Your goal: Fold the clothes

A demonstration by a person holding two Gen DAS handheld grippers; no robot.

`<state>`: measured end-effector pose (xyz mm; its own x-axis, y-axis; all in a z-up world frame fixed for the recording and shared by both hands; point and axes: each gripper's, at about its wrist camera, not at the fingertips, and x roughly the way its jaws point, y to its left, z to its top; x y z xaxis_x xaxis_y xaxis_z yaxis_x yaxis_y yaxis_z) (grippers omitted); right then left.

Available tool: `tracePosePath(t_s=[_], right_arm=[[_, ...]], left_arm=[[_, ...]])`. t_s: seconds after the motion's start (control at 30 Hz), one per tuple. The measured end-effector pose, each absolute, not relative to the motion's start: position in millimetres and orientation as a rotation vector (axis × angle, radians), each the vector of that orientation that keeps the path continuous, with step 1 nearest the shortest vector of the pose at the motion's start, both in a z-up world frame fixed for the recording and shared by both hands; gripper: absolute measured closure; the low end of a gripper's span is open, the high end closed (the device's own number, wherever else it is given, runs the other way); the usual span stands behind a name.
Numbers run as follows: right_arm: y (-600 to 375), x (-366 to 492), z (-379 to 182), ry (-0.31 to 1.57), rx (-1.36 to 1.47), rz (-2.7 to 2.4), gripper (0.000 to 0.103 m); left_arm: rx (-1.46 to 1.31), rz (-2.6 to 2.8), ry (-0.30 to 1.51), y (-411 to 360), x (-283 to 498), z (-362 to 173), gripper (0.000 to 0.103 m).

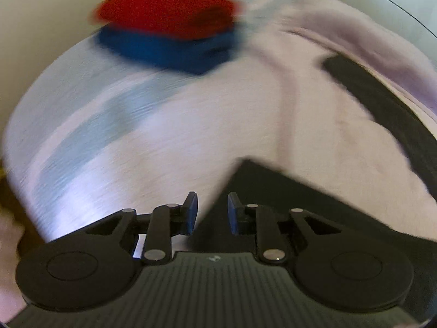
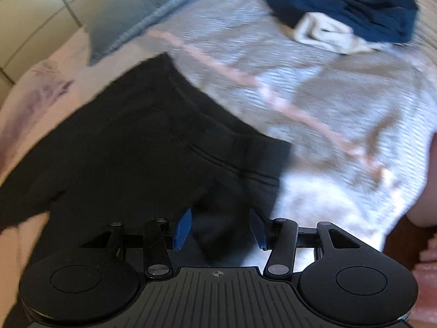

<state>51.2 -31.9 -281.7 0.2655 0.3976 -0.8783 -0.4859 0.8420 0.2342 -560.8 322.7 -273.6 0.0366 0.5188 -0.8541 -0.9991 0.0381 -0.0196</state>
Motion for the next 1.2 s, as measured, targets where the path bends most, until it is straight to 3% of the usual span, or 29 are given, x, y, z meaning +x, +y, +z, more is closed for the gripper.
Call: tracePosePath(t_s=[0.47, 0.83, 1.13, 1.2], right_arm=[[99.3, 109.8, -296.0, 1.144, -0.441, 0.98, 0.052], [212.6, 157.2, -299.8, 1.001, -0.672, 1.274, 0.052], [303.8, 178.9, -326.4, 0.958, -0.827, 1.437, 0.051], [319.0, 182.2, -333.6, 0.955, -0.868, 1.46, 0.046]], left_arm=[[-0.705, 0.947, 0.89, 368.9, -329.0, -284.1, 0.084], [-0.327, 0.719, 0.942, 456.9, -206.8, -285.9, 0.083], [-0.065, 0.429, 1.062, 525.1, -137.2, -315.6, 0.066], [-0.01, 0.357, 1.097, 531.0, -128.6, -323.4, 0.063]])
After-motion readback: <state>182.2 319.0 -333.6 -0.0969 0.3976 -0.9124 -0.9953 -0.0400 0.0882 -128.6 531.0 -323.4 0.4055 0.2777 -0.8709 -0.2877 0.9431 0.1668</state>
